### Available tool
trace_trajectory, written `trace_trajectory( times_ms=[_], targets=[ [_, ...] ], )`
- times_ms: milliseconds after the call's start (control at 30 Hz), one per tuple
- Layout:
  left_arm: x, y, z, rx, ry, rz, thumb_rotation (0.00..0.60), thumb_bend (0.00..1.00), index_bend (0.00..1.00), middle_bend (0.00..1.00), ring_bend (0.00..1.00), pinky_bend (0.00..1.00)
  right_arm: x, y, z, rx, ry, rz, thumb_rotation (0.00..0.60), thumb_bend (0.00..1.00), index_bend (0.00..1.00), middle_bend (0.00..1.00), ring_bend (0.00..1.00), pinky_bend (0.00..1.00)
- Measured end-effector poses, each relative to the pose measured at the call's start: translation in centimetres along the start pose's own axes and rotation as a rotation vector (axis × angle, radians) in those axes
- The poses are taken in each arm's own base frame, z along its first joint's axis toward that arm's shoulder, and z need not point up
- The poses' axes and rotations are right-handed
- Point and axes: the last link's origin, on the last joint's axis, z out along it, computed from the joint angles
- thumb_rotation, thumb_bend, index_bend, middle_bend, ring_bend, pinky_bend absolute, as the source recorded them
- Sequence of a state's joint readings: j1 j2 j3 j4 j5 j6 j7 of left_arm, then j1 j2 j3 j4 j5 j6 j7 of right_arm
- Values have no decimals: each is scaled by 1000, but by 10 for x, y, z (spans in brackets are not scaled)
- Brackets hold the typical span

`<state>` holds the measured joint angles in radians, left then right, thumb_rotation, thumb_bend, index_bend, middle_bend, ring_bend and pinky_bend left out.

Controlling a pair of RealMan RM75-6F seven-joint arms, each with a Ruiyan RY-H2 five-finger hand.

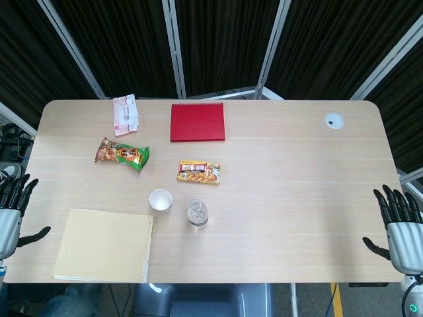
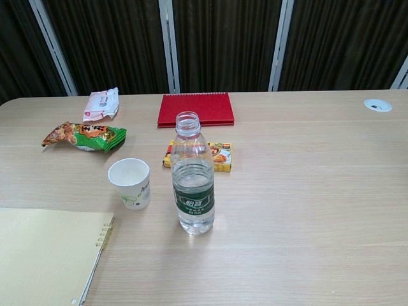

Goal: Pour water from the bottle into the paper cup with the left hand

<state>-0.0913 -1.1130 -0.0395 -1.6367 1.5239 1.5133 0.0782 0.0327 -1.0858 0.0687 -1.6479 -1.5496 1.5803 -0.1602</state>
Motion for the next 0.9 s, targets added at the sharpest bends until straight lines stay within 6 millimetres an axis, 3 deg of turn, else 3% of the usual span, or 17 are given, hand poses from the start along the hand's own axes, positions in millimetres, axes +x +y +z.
trace_trajectory(
  times_ms=[233,433,633,900],
  targets=[
    [0,2,0,-29,-1,-21,600,0,0,0,0,0,0,0,-1,2,-4,-2,600,0,0,0,0,0],
    [-5,16,8,-112,-24,-147,600,0,0,0,0,0,0,0,3,-8,-5,4,600,0,0,0,0,0],
    [-28,51,42,-232,-145,-369,600,0,0,0,0,0,-3,5,13,-43,-16,8,600,0,0,0,0,0],
    [-74,127,95,-394,-323,-570,600,0,0,0,0,0,-8,16,26,-99,-34,6,600,0,0,0,0,0]
  ],
)
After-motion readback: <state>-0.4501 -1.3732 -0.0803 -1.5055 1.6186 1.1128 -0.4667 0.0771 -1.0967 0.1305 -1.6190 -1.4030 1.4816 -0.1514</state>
